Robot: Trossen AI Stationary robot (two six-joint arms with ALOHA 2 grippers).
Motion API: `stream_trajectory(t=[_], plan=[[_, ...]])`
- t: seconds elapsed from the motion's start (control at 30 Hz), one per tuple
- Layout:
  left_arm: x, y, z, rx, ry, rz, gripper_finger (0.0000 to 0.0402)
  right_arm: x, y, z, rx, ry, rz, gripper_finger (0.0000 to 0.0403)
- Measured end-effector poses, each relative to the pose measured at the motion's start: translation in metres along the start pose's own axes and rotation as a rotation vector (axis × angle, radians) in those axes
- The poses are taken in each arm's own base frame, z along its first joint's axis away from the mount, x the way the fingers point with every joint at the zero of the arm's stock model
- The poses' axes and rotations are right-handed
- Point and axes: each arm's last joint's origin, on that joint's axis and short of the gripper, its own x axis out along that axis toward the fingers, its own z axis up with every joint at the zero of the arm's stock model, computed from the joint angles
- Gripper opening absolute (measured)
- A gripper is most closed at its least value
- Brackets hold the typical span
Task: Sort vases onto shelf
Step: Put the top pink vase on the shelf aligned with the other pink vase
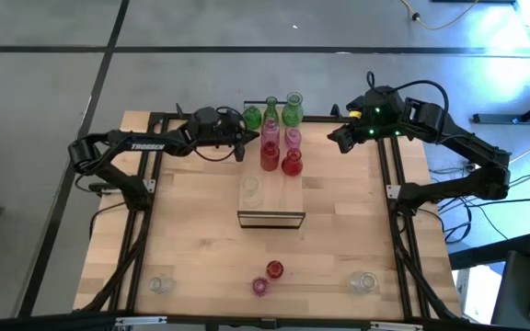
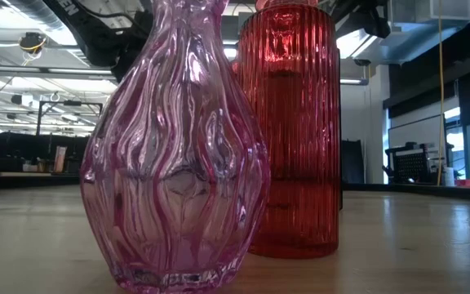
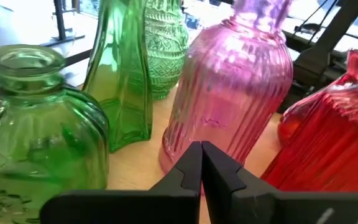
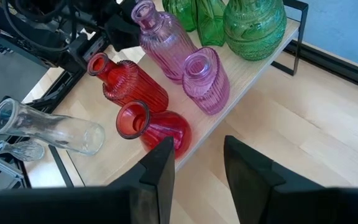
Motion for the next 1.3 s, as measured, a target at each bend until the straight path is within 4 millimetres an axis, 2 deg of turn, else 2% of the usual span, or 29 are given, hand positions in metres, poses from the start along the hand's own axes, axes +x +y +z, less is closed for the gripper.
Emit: stream_trajectory(t=[0.37,1.03,1.2,1.3], plan=[[-0.0005,-0.0006,0.0061,0.006,-0.054,-0.042,0.0,0.0,0.0,0.0,-0.007,0.0,0.0,0.0122],[-0.0008,-0.0013,0.0056,0.005,-0.039,-0.1,0.0,0.0,0.0,-0.0001,-0.008,0.001,0.0,0.0122],[-0.0008,-0.0011,0.0057,0.006,-0.041,-0.096,0.0,0.0,0.0,-0.0001,-0.008,0.001,0.0,0.0122],[-0.0006,0.0003,0.006,0.001,-0.052,-0.037,0.0,0.0,0.0001,-0.0002,-0.008,0.006,0.007,0.0122]])
